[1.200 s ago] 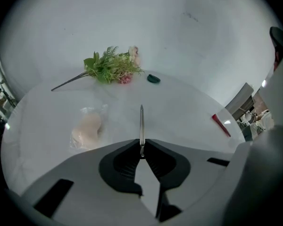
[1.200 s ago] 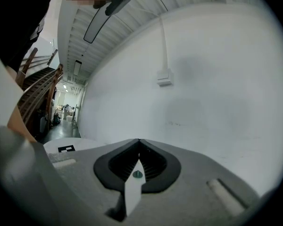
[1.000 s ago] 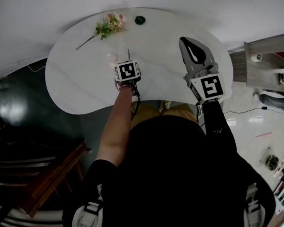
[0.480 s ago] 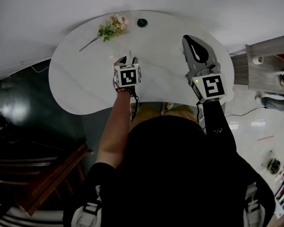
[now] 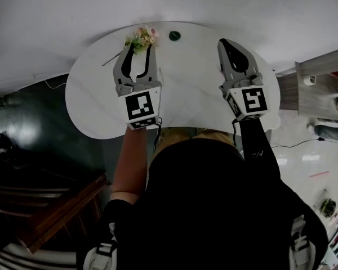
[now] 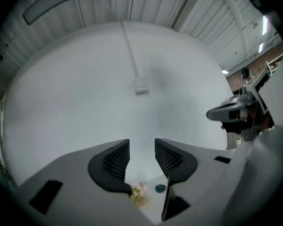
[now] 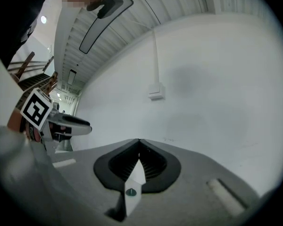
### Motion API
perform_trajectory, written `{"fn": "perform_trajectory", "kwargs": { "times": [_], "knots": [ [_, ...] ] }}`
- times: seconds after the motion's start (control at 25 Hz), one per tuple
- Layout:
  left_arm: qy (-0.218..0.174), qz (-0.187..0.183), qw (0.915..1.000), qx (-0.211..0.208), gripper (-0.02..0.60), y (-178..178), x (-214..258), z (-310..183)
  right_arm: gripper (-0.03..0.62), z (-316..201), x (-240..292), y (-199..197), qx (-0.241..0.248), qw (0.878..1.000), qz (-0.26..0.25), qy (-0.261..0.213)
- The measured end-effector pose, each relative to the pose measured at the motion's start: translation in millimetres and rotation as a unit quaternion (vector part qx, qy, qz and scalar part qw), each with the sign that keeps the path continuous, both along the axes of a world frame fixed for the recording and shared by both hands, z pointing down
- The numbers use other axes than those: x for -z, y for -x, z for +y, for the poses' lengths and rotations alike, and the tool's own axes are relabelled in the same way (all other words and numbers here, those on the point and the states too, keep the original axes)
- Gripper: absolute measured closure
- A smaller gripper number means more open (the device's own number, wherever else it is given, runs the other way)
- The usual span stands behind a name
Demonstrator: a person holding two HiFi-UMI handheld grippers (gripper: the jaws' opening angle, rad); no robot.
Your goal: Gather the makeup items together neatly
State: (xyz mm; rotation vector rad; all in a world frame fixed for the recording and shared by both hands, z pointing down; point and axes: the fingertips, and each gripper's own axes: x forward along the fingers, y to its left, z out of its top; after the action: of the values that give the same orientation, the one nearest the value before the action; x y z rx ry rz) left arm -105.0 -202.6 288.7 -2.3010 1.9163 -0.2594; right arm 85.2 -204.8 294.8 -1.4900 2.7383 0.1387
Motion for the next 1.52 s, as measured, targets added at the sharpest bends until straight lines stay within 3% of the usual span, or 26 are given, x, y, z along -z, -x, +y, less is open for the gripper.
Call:
{"fn": "perform_trajectory", "kwargs": {
  "times": [0.08,0.28,0.48,0.68,1.04,1.12,1.24,1.32,1.44,1.52],
  "knots": [
    [-0.023,0.012,0.9996,-0.011,0.414,-4.6,20.0,2.9,0.589,-1.1,0.4,-0.3,0.001,1.0,-0.006,-0.001],
    [-0.001,-0.001,0.9998,-0.017,0.414,-16.0,5.7,-3.2,0.589,-4.4,1.9,-11.5,-0.007,1.0,-0.01,-0.006],
    [0.025,-0.012,0.9973,-0.068,0.425,-56.1,-10.5,-2.6,0.589,-6.0,5.5,-43.5,-0.032,0.999,-0.02,-0.01],
    [0.045,-0.019,0.9899,-0.133,0.426,-112.7,-30.7,-5.0,0.589,2.9,-5.1,-88.8,-0.078,0.997,-0.022,0.002],
    [0.084,-0.028,0.9681,-0.234,0.426,-207.4,-69.4,0.7,0.589,31.0,-25.9,-173.8,-0.156,0.987,-0.014,0.026],
    [0.112,-0.062,0.9465,-0.296,0.436,-231.1,-89.3,11.0,0.589,35.9,-32.4,-184.3,-0.162,0.986,-0.011,0.035],
    [0.158,-0.15,0.8876,-0.406,0.437,-268.5,-132.7,28.4,0.589,44.0,-40.6,-199.4,-0.176,0.983,-0.015,0.048],
    [0.181,-0.224,0.8375,-0.464,0.437,-285.8,-169.4,32.4,0.589,46.6,-45.0,-204.0,-0.182,0.982,-0.012,0.051],
    [0.208,-0.345,0.7484,-0.527,0.448,-294.6,-230.8,32.0,0.589,51.2,-54.9,-206.2,-0.187,0.981,0.002,0.058],
    [0.211,-0.406,0.6998,-0.549,0.46,-296.7,-265.3,28.9,0.589,61.3,-62.1,-214.0,-0.197,0.978,0.016,0.066]
  ]
}}
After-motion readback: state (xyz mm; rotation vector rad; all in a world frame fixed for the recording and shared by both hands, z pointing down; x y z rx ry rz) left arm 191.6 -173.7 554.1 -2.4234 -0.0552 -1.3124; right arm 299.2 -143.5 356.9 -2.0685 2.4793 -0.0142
